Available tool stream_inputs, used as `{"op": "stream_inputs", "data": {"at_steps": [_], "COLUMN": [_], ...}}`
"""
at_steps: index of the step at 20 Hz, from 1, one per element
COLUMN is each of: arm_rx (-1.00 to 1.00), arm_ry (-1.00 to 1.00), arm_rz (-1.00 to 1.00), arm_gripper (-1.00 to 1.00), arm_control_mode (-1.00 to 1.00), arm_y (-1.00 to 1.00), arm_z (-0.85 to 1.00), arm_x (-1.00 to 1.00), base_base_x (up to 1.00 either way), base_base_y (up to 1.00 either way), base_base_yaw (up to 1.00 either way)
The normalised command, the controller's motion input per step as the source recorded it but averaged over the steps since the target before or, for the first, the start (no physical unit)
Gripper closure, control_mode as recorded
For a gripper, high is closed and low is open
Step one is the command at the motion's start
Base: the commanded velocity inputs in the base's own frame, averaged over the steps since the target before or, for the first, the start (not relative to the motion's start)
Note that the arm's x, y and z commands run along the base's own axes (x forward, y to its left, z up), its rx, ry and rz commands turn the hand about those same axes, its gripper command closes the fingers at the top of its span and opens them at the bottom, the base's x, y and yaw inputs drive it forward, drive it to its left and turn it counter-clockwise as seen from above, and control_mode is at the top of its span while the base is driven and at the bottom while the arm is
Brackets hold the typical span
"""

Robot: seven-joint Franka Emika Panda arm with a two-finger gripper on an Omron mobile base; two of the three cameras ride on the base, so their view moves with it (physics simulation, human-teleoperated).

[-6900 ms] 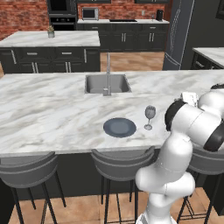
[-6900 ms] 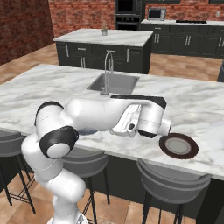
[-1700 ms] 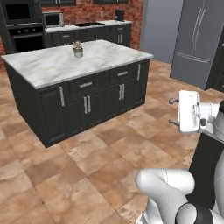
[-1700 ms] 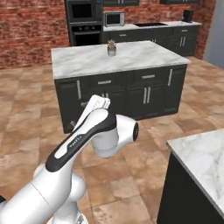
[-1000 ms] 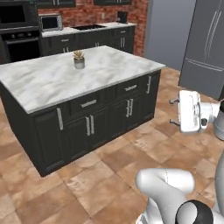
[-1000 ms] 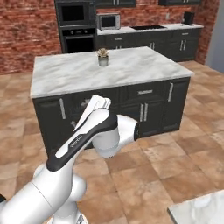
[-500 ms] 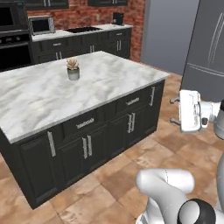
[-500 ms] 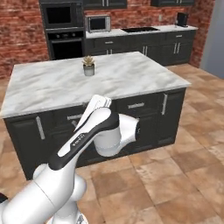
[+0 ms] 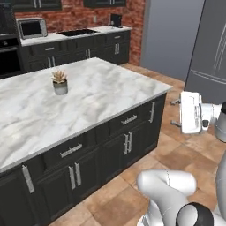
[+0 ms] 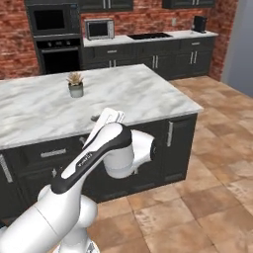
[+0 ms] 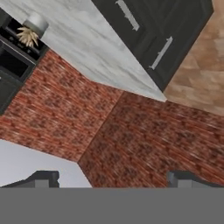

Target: Retrieve the wine glasses from the counter and place one next to each plate.

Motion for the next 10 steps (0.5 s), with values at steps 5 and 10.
{"op": "stream_inputs", "data": {"at_steps": [5,10], "arm_rx": [0.00,0.00], "arm_ry": [0.00,0.00], "arm_rz": [0.00,0.00], "arm_gripper": [-1.00,-1.00], "arm_control_mode": [1.00,1.00], "arm_y": [0.00,0.00], "arm_z": [0.00,0.00], "arm_x": [0.00,0.00], "base_base_x": [1.00,1.00], "base_base_y": [-1.00,-1.00], "base_base_yaw": [0.07,0.13]}}
